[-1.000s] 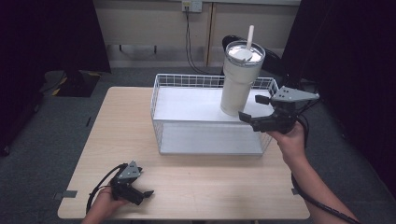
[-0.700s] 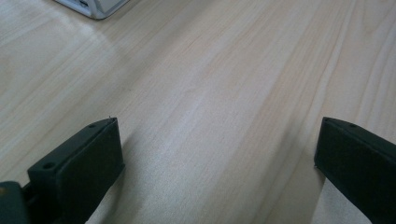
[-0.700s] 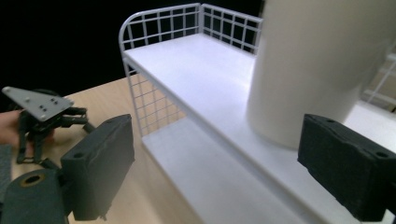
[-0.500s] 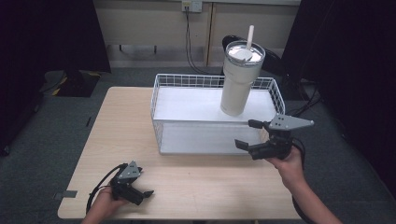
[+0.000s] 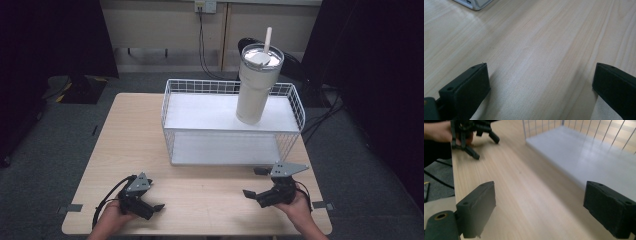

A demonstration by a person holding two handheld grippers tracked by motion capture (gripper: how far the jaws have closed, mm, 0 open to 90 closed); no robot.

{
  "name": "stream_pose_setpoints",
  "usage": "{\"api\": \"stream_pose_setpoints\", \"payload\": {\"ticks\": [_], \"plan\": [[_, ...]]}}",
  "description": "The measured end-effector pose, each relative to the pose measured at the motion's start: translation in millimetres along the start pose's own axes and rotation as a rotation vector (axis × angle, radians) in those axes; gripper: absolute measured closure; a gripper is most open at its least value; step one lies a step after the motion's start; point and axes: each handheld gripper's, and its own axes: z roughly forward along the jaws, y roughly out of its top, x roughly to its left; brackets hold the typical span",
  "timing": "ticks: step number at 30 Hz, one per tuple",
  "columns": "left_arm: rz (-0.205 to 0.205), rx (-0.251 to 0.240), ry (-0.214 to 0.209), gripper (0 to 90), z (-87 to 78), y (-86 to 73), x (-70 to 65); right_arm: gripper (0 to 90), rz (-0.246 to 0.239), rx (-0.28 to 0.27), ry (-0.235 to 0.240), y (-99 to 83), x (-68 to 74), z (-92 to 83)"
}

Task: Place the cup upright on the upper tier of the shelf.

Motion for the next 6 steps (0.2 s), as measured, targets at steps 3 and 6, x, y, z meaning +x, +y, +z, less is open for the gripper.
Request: {"api": "stream_pose_setpoints", "payload": {"ticks": [3, 6], "plan": [[0.0, 0.001, 0.001, 0.4, -0.1, 0.0, 0.0, 10.3, 0.005, 0.027, -0.005, -11.1, 0.1, 5.8], [0.0, 0.001, 0.001, 0.5, 0.0, 0.0, 0.0, 10.3, 0.011, 0.076, -0.01, -27.0, 0.1, 15.4]]}}
